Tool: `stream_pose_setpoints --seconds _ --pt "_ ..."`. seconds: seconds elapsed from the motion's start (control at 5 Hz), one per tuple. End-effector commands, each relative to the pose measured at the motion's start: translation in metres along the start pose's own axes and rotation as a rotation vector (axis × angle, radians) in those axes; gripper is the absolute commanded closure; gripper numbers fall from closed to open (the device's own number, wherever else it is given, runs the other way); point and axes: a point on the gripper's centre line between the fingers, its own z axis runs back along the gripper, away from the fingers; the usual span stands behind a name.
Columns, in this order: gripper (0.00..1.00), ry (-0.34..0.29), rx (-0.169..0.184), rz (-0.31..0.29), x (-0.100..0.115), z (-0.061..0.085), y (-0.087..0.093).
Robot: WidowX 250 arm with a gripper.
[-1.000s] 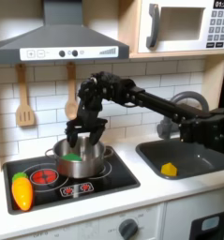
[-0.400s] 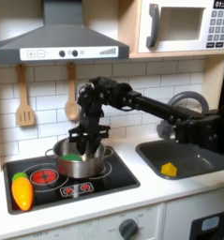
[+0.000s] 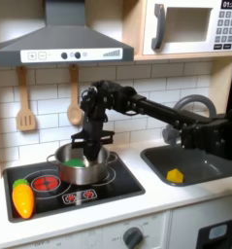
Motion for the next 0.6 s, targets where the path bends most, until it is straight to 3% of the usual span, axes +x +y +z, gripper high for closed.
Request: stream_pose_setpoints --seconds 0.0,0.4 --pt "1.00 0.011 -0.035 -0.028 -0.006 0.002 -0.013" --pt "1.00 0.056 -0.048 -0.042 -0.015 -0.011 -0.020"
